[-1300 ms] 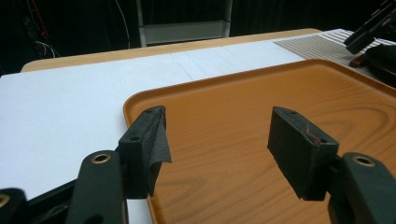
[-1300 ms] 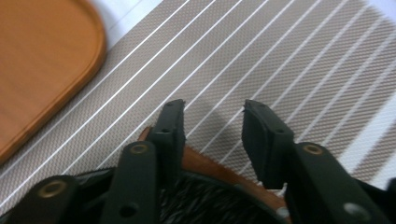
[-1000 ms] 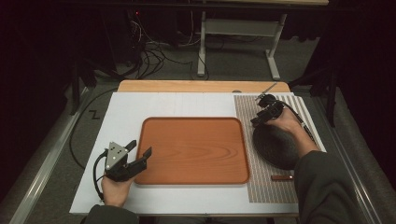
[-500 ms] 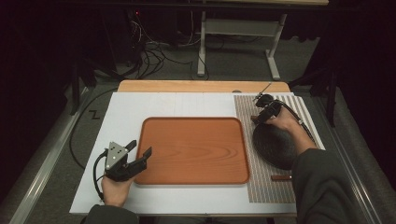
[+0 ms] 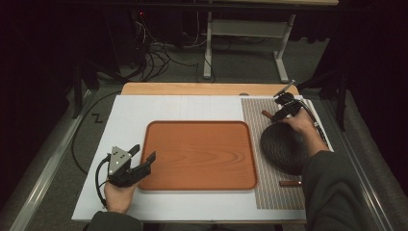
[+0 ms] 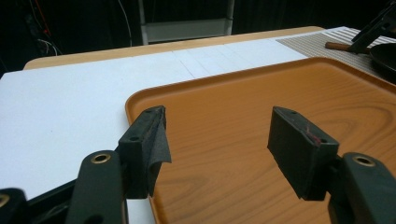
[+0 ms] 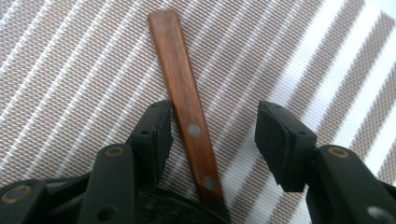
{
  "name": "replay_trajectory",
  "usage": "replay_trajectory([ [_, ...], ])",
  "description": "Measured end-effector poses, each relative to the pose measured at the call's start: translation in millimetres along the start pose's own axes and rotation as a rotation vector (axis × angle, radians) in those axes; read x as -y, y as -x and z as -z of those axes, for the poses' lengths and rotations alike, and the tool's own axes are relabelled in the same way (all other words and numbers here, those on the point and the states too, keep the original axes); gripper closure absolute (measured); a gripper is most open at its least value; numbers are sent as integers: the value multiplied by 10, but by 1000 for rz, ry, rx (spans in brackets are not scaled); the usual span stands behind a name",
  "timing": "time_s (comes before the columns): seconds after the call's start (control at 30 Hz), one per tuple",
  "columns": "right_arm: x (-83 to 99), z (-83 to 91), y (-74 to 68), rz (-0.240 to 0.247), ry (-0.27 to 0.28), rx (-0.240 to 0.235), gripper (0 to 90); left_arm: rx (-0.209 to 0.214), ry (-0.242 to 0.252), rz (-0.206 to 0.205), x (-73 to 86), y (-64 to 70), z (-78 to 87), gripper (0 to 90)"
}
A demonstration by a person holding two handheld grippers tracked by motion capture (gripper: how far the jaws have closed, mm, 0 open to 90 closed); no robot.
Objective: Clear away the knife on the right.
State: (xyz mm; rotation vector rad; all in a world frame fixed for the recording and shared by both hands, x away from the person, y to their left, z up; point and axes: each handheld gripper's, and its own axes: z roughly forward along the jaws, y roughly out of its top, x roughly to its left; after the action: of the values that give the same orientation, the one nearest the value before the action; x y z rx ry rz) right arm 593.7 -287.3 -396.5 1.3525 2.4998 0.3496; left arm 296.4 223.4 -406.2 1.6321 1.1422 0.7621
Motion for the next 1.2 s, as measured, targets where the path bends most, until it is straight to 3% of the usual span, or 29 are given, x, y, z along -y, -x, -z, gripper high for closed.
replay_trajectory([
  [0.13,36,-1,88,-57,-4,-22,488,-1,-4,-4,1,3,-2,372],
  [0.17,60,-5,145,-111,-3,-51,506,-2,-3,-6,1,5,-2,371],
  [0.27,65,1,156,-130,-1,-43,569,-4,-3,-7,0,7,-3,372],
  [0.3,60,6,150,-122,0,-39,674,-4,-3,-8,0,8,-3,372],
  [0.37,39,8,106,-91,0,-30,761,-4,0,-10,0,11,0,372],
  [0.6,-19,7,-26,41,-6,54,783,2,1,-14,-2,17,-1,372],
  [0.8,-70,-15,-121,105,29,83,786,2,4,-12,-1,16,2,373],
  [1.03,-161,122,-265,193,152,164,787,2,6,-14,-1,19,4,373],
  [1.2,-175,293,-328,214,242,189,788,2,4,-17,-3,24,0,373],
])
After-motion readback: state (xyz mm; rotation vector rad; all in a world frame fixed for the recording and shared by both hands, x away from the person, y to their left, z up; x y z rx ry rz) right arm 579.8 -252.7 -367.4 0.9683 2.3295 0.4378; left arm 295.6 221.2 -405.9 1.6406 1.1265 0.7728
